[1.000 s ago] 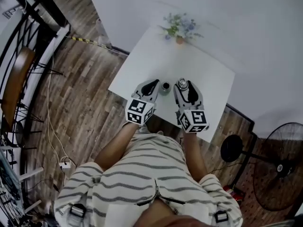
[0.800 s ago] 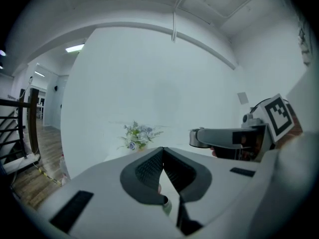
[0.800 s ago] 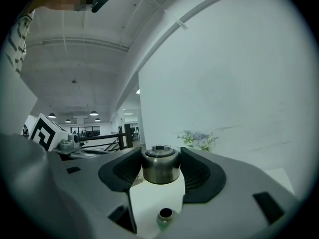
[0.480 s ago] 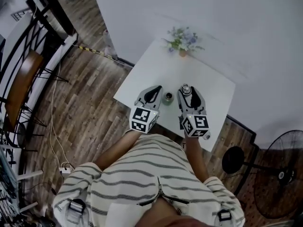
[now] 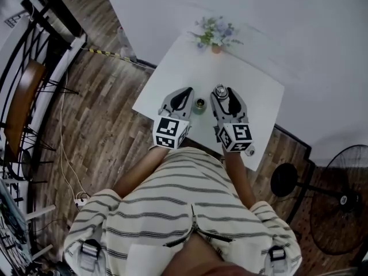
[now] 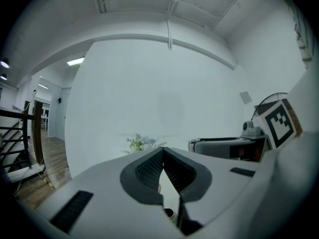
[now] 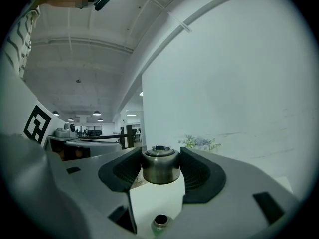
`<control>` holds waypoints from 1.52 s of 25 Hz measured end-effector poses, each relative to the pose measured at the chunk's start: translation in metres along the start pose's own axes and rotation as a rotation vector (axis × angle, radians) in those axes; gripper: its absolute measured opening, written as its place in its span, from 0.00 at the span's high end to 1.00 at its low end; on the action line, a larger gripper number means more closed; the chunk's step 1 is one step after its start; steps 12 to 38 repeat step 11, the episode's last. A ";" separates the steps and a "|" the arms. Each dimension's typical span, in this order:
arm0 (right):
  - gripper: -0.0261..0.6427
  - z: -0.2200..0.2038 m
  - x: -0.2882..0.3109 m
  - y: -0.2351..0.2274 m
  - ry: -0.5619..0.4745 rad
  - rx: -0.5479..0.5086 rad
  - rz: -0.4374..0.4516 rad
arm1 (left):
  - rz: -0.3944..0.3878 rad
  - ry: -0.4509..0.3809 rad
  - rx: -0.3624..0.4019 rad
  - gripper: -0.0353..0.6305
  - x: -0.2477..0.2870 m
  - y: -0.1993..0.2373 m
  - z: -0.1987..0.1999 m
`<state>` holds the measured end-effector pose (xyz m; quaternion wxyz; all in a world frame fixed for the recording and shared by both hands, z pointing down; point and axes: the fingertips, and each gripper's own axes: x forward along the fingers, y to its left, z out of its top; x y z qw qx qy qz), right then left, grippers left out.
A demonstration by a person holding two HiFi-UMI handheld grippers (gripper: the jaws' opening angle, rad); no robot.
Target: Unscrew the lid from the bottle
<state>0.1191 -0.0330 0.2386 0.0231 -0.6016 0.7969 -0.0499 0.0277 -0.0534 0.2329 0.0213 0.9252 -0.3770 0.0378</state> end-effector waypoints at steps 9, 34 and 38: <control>0.58 -0.001 0.002 -0.009 -0.004 0.001 -0.001 | 0.002 -0.003 -0.004 0.95 0.007 -0.002 -0.001; 0.58 -0.001 0.002 -0.010 -0.005 -0.001 0.000 | 0.001 -0.003 -0.003 0.95 0.008 -0.003 -0.002; 0.58 -0.001 0.002 -0.010 -0.005 -0.001 0.000 | 0.001 -0.003 -0.003 0.95 0.008 -0.003 -0.002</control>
